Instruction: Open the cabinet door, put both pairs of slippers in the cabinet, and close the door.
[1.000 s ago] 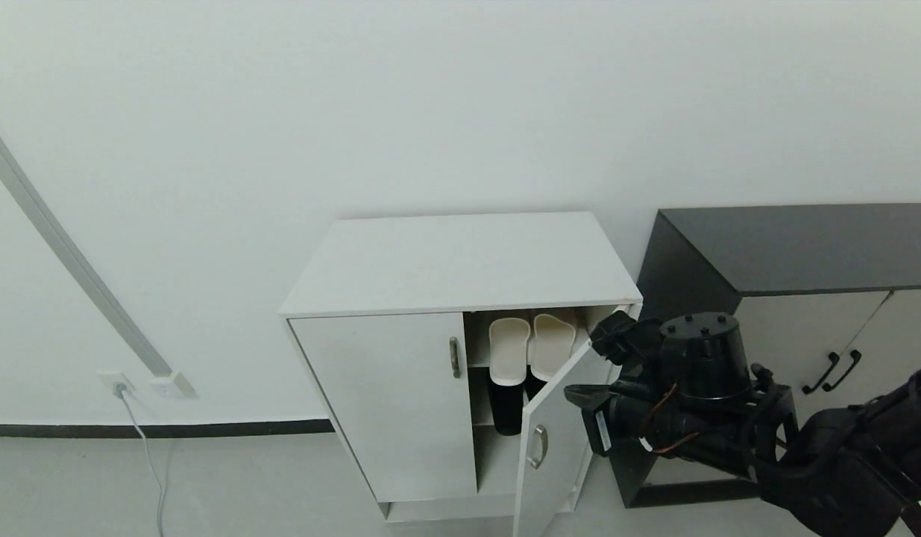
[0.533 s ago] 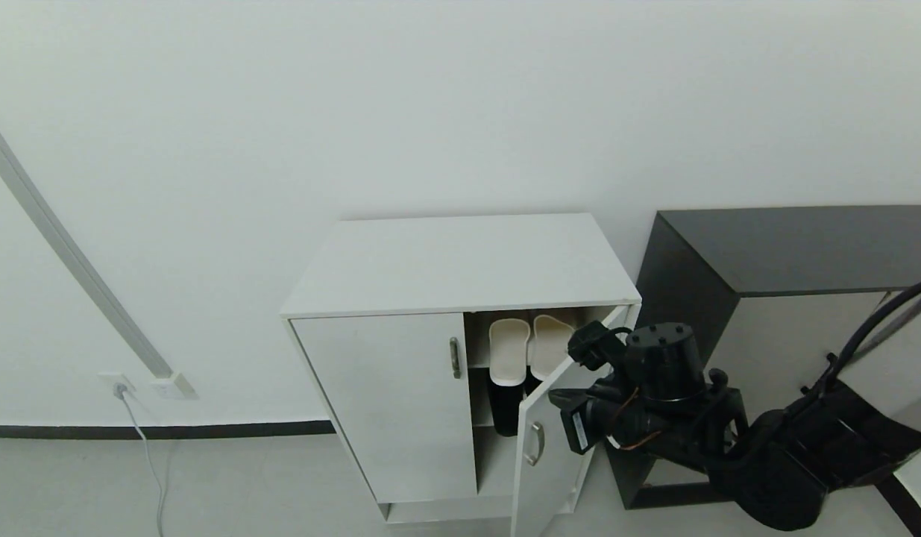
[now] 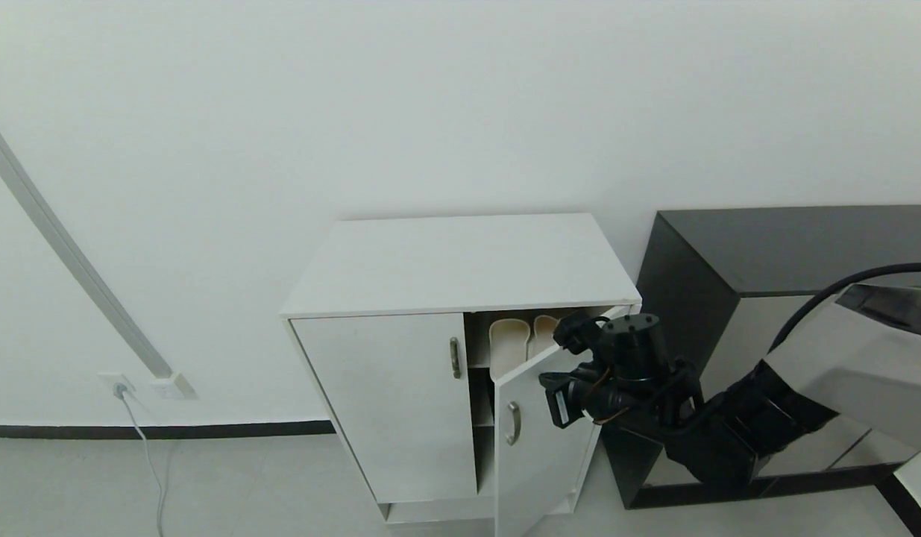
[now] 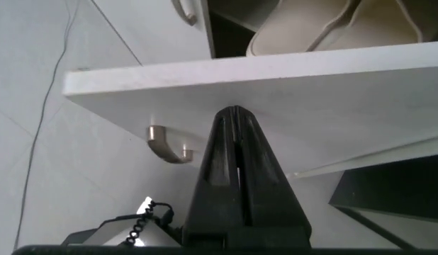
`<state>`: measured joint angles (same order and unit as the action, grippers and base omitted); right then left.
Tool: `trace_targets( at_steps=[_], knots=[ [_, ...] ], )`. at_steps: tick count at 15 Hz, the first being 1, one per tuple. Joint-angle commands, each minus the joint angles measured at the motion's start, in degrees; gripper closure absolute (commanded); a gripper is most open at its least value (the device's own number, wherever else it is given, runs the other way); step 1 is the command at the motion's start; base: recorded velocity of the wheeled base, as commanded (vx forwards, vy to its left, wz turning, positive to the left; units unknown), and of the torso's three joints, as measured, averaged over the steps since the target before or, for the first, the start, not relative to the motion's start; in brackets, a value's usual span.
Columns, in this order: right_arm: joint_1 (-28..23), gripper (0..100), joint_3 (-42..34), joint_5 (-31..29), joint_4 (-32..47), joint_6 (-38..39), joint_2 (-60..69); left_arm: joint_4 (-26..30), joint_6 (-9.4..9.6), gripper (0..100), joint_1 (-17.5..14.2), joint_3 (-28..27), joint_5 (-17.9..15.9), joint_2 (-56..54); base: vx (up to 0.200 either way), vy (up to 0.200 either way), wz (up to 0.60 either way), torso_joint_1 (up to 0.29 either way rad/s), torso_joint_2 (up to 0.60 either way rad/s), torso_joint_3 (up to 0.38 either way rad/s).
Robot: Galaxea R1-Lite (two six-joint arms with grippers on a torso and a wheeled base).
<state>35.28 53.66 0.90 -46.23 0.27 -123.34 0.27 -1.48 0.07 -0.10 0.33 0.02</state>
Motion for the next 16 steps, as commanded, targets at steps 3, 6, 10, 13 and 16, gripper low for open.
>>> trace_targets(
  at_steps=[3,6,10,13,16],
  knots=[
    [-0.7,100,4.6,-0.1,0.1,0.0,-4.6,0.0,-0.02,100,0.0,0.0,0.0,0.1,0.0,0.0,0.0,0.0,0.0,0.0],
    [-0.9,100,8.4,-0.2,0.7,-0.1,-6.7,0.0,-0.02,100,0.0,0.0,0.0,0.1,0.0,0.0,0.0,0.0,0.0,0.0],
    [-1.5,100,12.8,-0.2,2.5,-0.1,-8.8,0.0,-0.02,100,0.0,0.0,0.0,0.1,0.0,0.0,0.0,0.0,0.0,0.0],
    [-2.0,100,14.4,-0.3,3.2,-0.1,-9.6,0.0,-0.02,100,0.0,0.0,0.0,0.1,0.0,0.0,0.0,0.0,0.0,0.0],
    [-2.5,100,16.9,-0.5,4.1,-0.1,-10.8,0.0,-0.02,100,0.0,0.0,0.0,0.1,0.0,0.0,0.0,0.0,0.0,0.0]
  ],
)
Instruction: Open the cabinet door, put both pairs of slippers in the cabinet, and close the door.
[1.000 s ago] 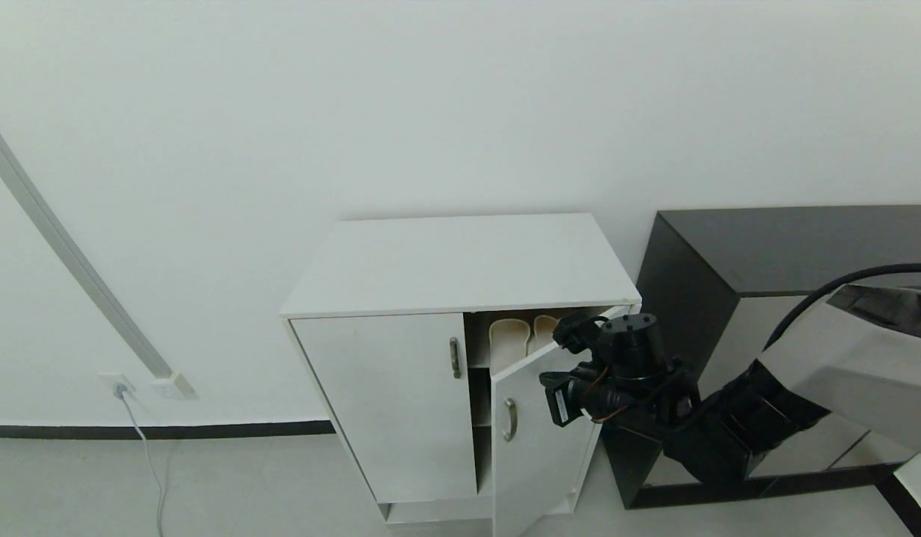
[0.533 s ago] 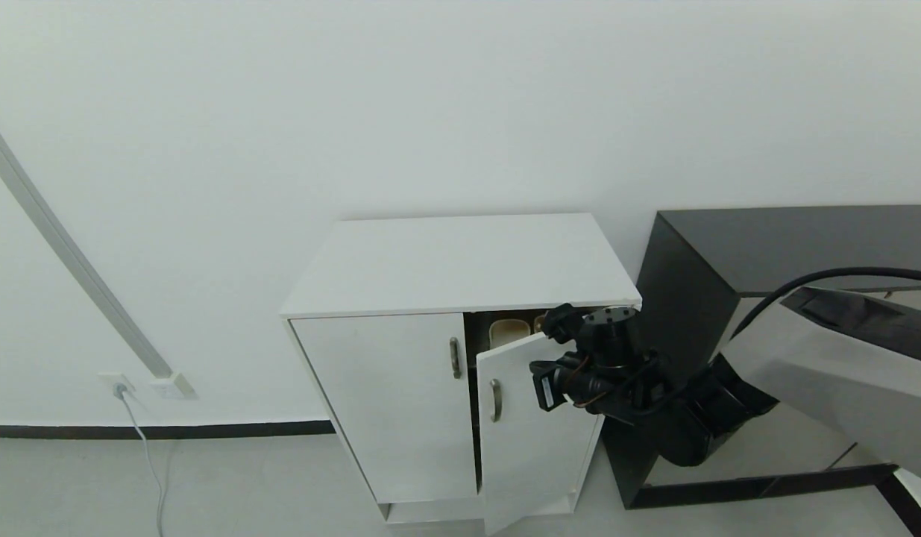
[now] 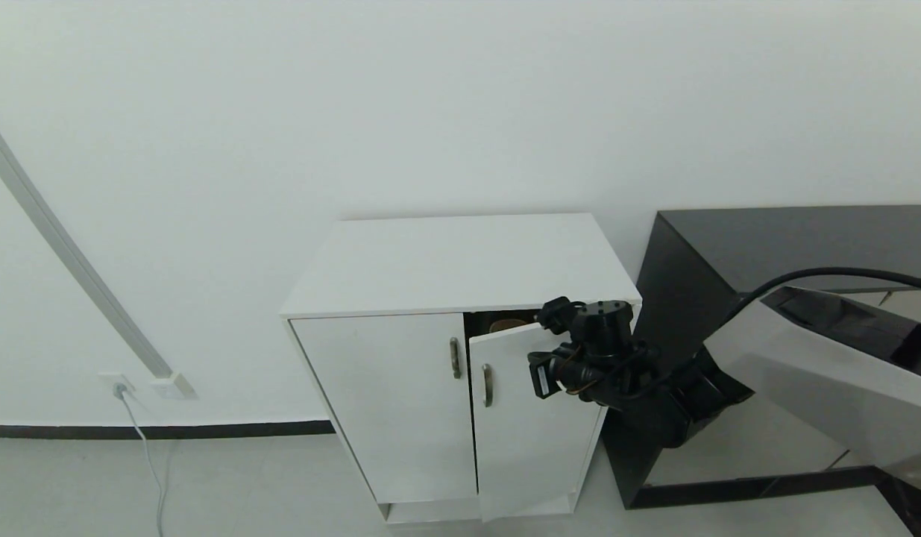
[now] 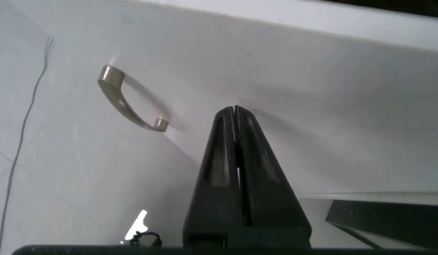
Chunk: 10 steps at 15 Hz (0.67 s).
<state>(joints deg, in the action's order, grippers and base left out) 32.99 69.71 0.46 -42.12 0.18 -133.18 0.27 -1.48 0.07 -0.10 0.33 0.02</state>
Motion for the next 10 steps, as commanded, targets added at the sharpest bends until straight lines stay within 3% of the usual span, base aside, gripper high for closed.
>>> trace_targets(
  at_steps=[1,10],
  knots=[
    [-0.4,100,1.6,0.0,0.1,0.0,-1.2,0.0,-0.02,100,0.0,0.0,0.0,0.1,0.0,0.0,0.0,0.0,0.0,0.0],
    [-1.3,100,4.5,-0.1,2.2,0.0,-2.1,0.0,-0.02,100,-0.1,0.0,0.0,0.0,0.0,0.0,0.0,0.0,0.0,0.0]
  ],
)
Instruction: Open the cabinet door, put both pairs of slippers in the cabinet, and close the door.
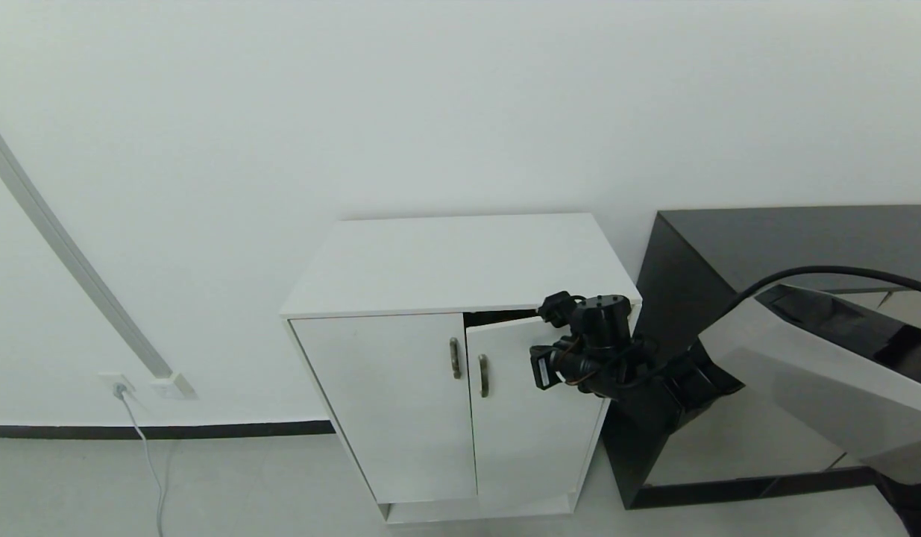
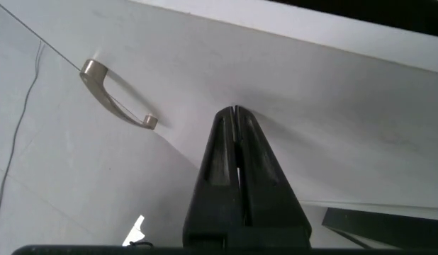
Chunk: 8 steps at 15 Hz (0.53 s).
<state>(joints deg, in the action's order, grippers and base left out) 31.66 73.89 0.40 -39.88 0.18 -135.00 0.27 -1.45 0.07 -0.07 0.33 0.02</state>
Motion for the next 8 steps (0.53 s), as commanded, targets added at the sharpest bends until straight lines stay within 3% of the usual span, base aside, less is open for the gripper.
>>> trace_targets(
  at_steps=[1,8],
  knots=[
    [-0.1,100,0.7,-0.1,0.1,0.0,-0.4,0.0,-0.04,100,0.0,0.0,0.0,0.0,0.0,0.0,0.0,0.0,0.0,0.0],
    [-0.6,100,2.3,-0.1,1.4,0.0,-1.4,0.0,-0.04,100,0.0,0.0,0.0,0.1,0.0,0.0,0.0,0.0,0.0,0.0]
  ],
)
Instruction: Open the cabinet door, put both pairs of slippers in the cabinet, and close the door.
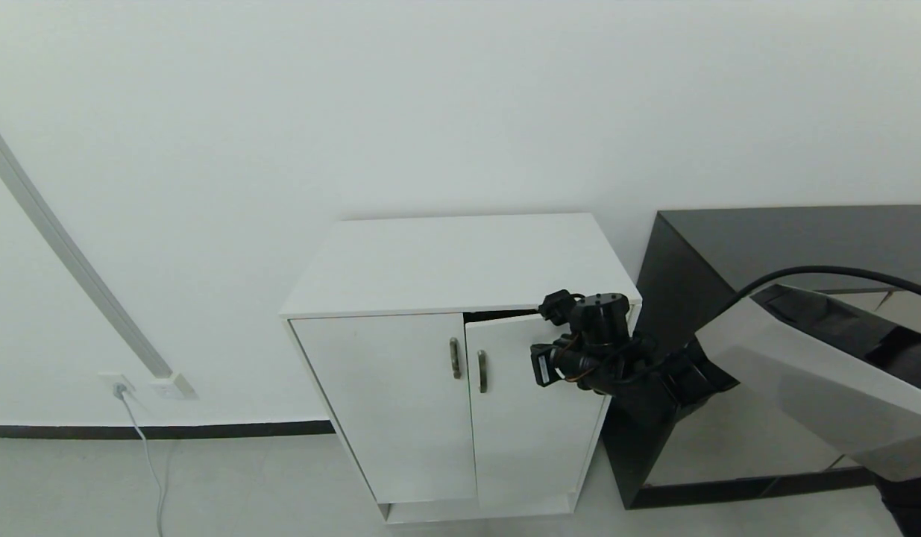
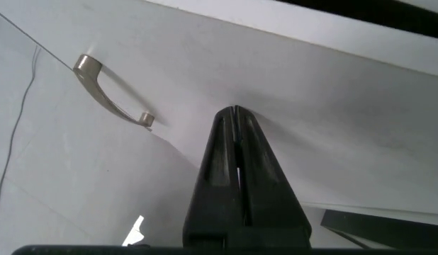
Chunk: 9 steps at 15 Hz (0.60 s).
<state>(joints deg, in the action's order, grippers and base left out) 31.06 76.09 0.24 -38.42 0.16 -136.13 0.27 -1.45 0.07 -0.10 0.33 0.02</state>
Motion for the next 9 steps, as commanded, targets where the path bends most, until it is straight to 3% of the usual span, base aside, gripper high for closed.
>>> trace_targets(
  at_steps=[1,9],
  knots=[
    [-0.3,100,1.0,-0.1,0.0,0.0,-0.9,0.0,-0.04,100,0.0,0.0,0.0,0.1,0.0,0.0,0.0,0.0,0.0,0.0],
    [-0.7,100,2.7,-1.6,0.6,0.0,-1.9,0.0,-0.04,100,0.0,0.0,0.0,0.1,0.0,0.0,0.0,0.0,0.0,0.0]
  ],
)
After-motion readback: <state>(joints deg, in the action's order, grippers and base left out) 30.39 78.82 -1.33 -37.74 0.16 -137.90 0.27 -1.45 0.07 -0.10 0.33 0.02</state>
